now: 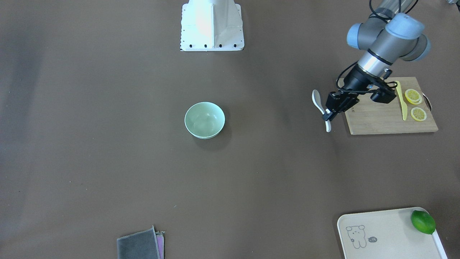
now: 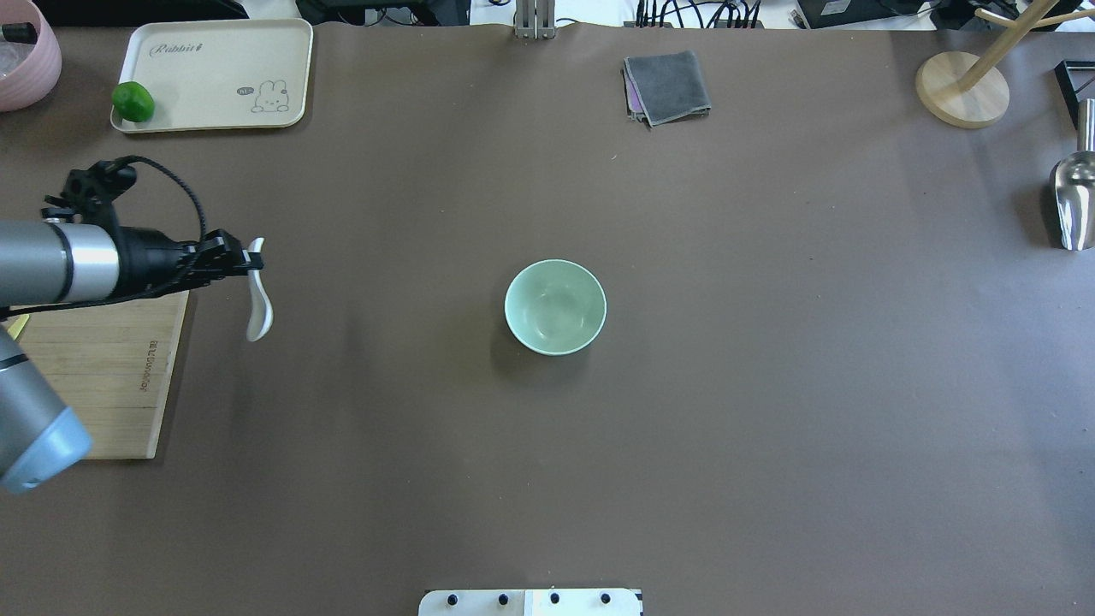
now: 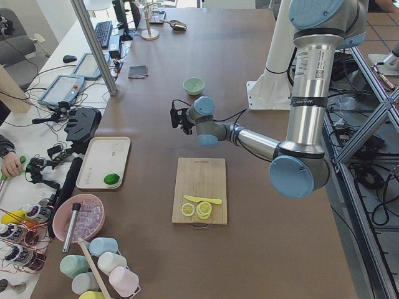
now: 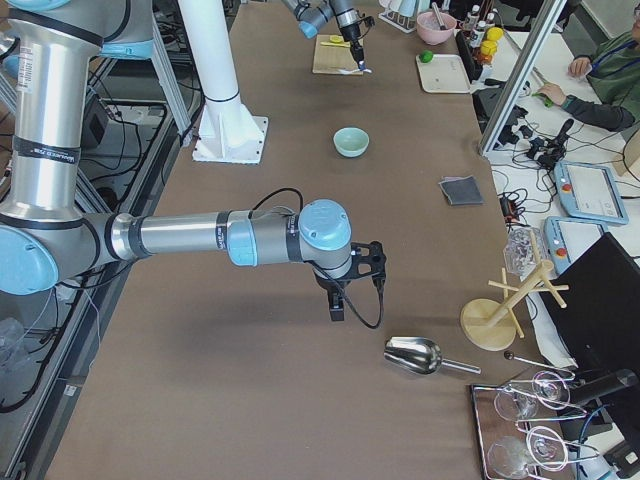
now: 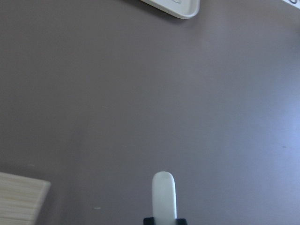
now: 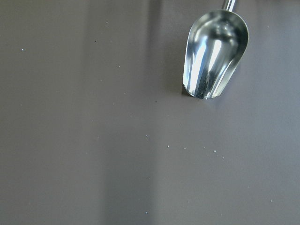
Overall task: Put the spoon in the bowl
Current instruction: 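Lift the white spoon with the left gripper and carry it to the bowl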
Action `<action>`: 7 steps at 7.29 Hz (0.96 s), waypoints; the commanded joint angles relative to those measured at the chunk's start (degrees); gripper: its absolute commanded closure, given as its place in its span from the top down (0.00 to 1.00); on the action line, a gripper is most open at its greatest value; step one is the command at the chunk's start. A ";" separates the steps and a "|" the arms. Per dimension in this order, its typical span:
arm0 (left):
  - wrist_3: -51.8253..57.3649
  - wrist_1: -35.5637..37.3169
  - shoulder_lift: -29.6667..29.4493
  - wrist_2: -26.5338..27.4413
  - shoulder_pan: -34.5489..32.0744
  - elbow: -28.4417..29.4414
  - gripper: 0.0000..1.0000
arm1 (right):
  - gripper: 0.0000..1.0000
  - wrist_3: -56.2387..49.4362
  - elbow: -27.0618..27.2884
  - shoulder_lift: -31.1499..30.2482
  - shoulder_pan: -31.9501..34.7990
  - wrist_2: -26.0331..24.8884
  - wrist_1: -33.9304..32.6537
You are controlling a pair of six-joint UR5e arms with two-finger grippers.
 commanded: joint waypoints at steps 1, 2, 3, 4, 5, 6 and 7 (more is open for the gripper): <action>-11.40 15.07 -17.95 15.74 13.32 0.50 0.00 | 1.00 -0.08 -0.23 -1.75 0.02 0.00 0.00; -16.31 22.84 -24.56 20.08 16.16 1.45 0.00 | 1.00 0.01 -0.50 -1.75 0.02 0.00 0.00; -19.49 24.13 -27.24 22.82 16.62 4.60 0.00 | 1.00 0.01 -0.41 -1.84 0.02 0.00 0.00; -19.53 23.80 -27.88 23.81 16.63 7.06 0.00 | 1.00 0.01 -0.50 -1.75 0.02 0.00 0.00; -19.61 23.88 -27.88 24.77 16.63 7.61 0.00 | 1.00 0.09 -0.50 -1.75 0.02 0.00 0.00; -19.61 23.97 -28.23 25.30 16.80 7.70 0.00 | 1.00 0.01 -0.50 -1.75 0.02 0.00 0.00; -19.53 24.06 -28.84 25.40 17.85 7.53 0.25 | 1.00 0.09 -0.41 -1.75 0.02 0.00 0.00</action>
